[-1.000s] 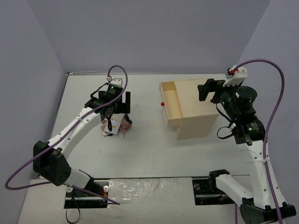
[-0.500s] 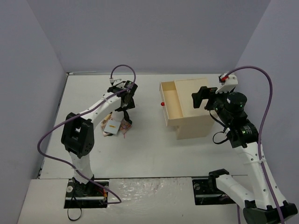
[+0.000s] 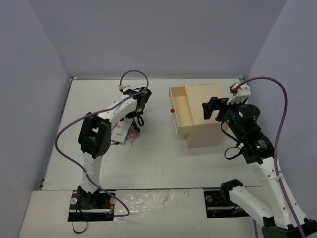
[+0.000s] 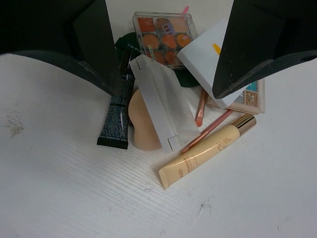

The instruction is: Organize the makeup

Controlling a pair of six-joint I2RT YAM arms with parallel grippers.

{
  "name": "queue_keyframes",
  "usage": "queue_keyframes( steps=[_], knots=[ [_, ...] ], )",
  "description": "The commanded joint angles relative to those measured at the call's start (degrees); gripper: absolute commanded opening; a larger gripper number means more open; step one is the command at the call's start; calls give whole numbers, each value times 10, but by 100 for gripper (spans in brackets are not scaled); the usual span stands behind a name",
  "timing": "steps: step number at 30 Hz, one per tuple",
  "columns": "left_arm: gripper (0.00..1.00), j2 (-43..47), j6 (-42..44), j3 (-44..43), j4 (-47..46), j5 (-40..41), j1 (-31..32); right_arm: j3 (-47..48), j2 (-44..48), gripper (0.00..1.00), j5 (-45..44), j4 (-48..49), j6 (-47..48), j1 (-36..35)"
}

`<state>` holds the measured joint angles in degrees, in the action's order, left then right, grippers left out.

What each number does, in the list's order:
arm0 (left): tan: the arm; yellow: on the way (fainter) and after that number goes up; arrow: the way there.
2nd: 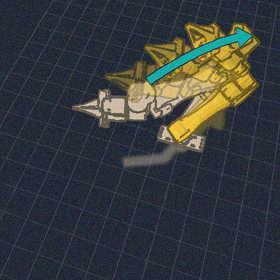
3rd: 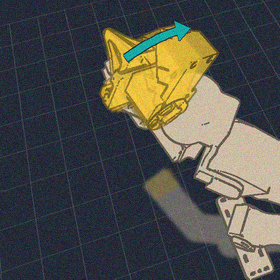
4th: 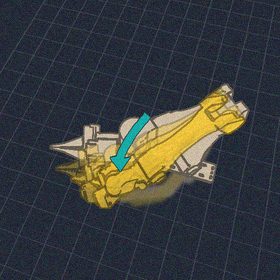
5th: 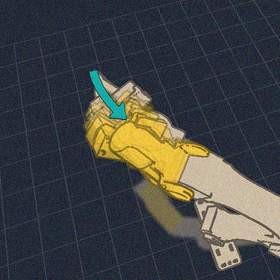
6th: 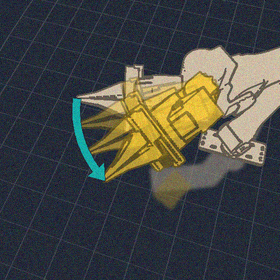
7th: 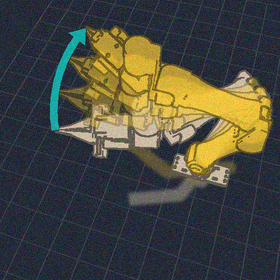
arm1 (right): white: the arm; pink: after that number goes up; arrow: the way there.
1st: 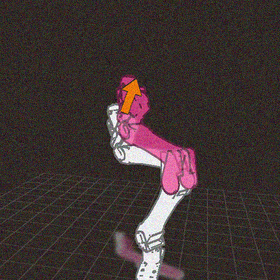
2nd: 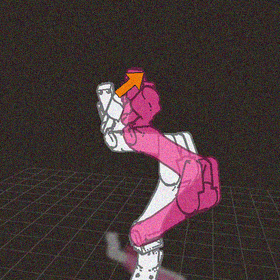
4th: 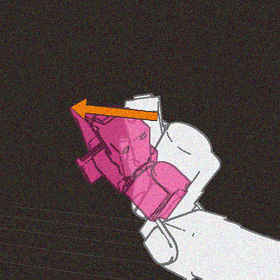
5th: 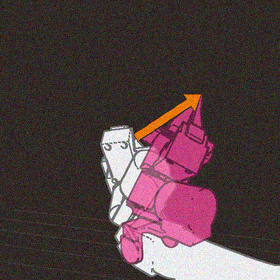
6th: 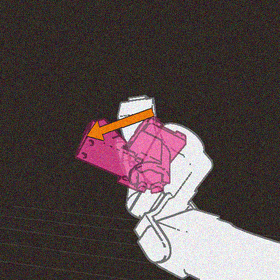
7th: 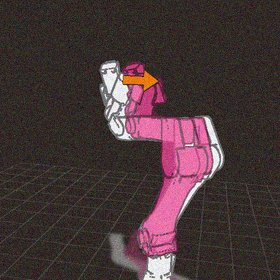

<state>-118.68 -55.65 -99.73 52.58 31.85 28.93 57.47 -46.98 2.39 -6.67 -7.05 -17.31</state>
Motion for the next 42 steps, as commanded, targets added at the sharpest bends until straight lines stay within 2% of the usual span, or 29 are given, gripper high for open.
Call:
queue_keyframes(
  steps=[1, 8, 15, 24, 34, 37, 39, 42],
  knots=[
    [68, -5, -22, -41, 35, 21, 3, -1, 8, 100, -22, 49, 13, -8],
    [58, -16, -26, -53, 44, 24, 3, -6, 7, 100, -22, 50, 16, -11],
    [37, -19, -30, -51, 47, 17, 3, -8, 7, 100, -37, 50, 16, -13],
    [15, 1, -29, -38, 50, 15, 3, -9, 5, 100, -43, 50, 16, -12],
    [8, 57, -21, -36, 84, 27, 3, -7, 5, 100, -45, 50, 17, -12],
    [6, 85, -16, -32, 88, 30, 3, -5, 7, 100, -46, 50, 17, -12],
    [1, 113, -8, -28, 86, 28, 4, -4, 7, 100, -45, 50, 16, -12],
    [0, 167, 36, -19, 51, 2, 13, -3, 13, 100, -50, 50, 16, -13]
  ],
)
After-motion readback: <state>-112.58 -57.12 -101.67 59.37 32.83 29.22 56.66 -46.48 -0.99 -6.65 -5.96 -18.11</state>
